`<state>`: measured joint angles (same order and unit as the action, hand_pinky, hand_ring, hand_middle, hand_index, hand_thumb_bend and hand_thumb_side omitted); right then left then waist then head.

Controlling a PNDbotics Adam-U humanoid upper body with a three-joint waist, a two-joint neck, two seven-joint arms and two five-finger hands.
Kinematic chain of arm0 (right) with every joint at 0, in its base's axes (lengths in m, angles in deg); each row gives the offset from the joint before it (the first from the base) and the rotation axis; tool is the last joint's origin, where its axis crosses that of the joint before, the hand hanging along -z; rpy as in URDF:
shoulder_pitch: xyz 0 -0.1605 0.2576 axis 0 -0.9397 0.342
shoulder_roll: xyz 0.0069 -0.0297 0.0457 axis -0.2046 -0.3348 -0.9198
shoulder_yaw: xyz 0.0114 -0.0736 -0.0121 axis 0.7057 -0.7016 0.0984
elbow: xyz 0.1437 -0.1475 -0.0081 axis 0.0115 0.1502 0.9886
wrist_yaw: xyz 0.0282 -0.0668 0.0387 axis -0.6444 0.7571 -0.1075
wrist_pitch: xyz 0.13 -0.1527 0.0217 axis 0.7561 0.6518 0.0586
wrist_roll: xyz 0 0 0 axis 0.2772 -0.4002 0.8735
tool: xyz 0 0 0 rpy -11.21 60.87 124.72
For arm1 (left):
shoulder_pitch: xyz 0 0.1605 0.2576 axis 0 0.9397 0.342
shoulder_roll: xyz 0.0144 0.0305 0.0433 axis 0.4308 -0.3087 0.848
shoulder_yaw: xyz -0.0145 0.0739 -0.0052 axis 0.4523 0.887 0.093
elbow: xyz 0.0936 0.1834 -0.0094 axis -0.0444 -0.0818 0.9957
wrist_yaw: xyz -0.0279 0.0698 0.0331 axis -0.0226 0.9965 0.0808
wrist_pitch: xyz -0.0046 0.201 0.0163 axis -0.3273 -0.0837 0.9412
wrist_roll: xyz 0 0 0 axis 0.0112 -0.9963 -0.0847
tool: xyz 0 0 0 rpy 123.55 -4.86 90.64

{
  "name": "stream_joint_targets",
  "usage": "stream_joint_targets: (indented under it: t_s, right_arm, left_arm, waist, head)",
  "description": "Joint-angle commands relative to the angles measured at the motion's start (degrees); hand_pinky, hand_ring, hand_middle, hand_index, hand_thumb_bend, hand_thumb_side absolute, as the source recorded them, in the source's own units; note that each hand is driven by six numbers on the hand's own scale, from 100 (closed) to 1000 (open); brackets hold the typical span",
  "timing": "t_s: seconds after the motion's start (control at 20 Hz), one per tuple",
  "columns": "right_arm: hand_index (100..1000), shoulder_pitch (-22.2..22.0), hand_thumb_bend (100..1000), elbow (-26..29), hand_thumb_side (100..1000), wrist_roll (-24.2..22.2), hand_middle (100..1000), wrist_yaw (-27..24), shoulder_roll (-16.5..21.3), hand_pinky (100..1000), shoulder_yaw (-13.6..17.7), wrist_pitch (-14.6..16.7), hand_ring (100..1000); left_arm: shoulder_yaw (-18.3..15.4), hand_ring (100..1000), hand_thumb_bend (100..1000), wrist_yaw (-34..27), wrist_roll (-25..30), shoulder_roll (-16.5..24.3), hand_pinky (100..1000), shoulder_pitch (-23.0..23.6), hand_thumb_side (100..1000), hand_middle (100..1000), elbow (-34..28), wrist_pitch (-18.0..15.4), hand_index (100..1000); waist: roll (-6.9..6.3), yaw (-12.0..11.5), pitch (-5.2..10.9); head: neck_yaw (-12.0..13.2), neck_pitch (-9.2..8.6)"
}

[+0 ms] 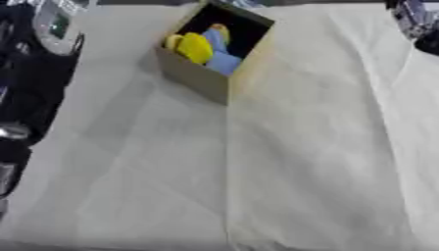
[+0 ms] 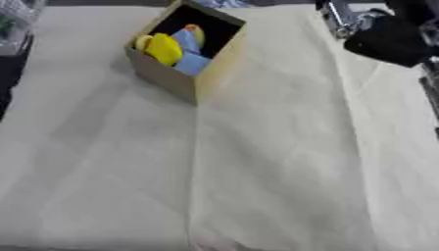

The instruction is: Pick up objects on the table and place them in the box.

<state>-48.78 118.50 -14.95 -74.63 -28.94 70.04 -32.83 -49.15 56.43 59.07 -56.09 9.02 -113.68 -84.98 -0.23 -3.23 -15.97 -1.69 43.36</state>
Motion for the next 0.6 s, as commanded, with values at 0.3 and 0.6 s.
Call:
stream_joint_targets:
  t_s: [0.3,0.6]
  right_arm:
    - [740,-0.7,100,0.9,526,2.4,644,-3.7,-1.9,934,1.8,-0.3,798]
    - [748,-2.0,100,0.9,523,3.8,659,-7.7,-4.3,944,1.8,-0.4,799]
  left_arm:
    - [-11.1,685,306,-24.8,-23.6,4.1,723,20.6,587,675,-23.6,6.7,775]
    - [-15.4,682,339,-36.1,-33.8,2.0,720,31.5,599,673,-25.8,3.5,778]
  waist:
    - [0.93,-0.9,0.44]
    - [1.31,-1.4,-0.07]
  head:
    - [-0.9,-1.0]
    - [-0.9,-1.66]
